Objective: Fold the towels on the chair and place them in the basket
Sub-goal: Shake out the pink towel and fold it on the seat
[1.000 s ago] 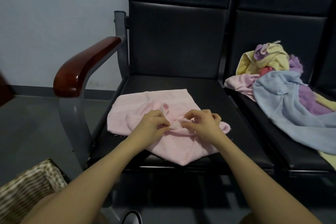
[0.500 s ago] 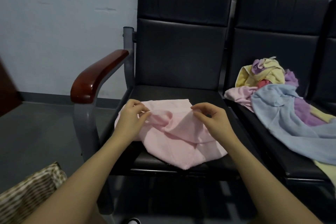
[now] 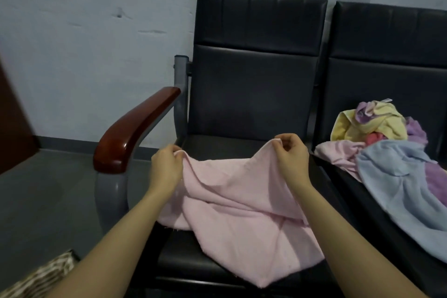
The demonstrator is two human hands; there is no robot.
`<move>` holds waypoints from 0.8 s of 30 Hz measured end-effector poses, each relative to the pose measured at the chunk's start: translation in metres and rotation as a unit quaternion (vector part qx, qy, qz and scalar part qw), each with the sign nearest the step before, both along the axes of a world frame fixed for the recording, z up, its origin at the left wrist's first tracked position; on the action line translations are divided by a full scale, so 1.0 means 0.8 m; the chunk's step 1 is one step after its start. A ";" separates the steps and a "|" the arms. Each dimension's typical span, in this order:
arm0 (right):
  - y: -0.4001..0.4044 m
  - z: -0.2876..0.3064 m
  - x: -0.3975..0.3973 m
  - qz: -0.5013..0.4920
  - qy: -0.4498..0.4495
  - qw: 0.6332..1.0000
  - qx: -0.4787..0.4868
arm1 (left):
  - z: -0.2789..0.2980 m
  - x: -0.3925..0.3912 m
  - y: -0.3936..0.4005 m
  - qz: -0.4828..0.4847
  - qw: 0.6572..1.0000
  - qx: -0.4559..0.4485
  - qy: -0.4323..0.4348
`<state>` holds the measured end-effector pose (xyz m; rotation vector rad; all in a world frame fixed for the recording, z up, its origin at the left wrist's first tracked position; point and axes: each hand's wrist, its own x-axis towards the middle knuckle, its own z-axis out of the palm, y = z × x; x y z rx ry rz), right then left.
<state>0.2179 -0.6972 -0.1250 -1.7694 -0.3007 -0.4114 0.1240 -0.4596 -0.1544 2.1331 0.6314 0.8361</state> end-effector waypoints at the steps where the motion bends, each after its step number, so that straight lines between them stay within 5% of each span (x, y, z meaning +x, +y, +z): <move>1: 0.005 -0.005 0.013 -0.006 0.014 1.000 -0.001 | -0.008 0.010 0.006 0.013 1.000 -0.010 0.003; 14: 0.047 -0.101 0.142 0.007 0.163 0.972 -0.170 | -0.079 0.081 0.049 0.102 0.978 0.019 0.182; 18: 0.050 -0.117 0.163 0.020 0.131 0.944 -0.303 | -0.085 0.086 0.057 0.079 0.981 -0.021 0.173; 24: 0.054 -0.119 0.171 0.021 0.119 0.929 -0.349 | -0.087 0.081 0.063 0.058 0.989 -0.012 0.137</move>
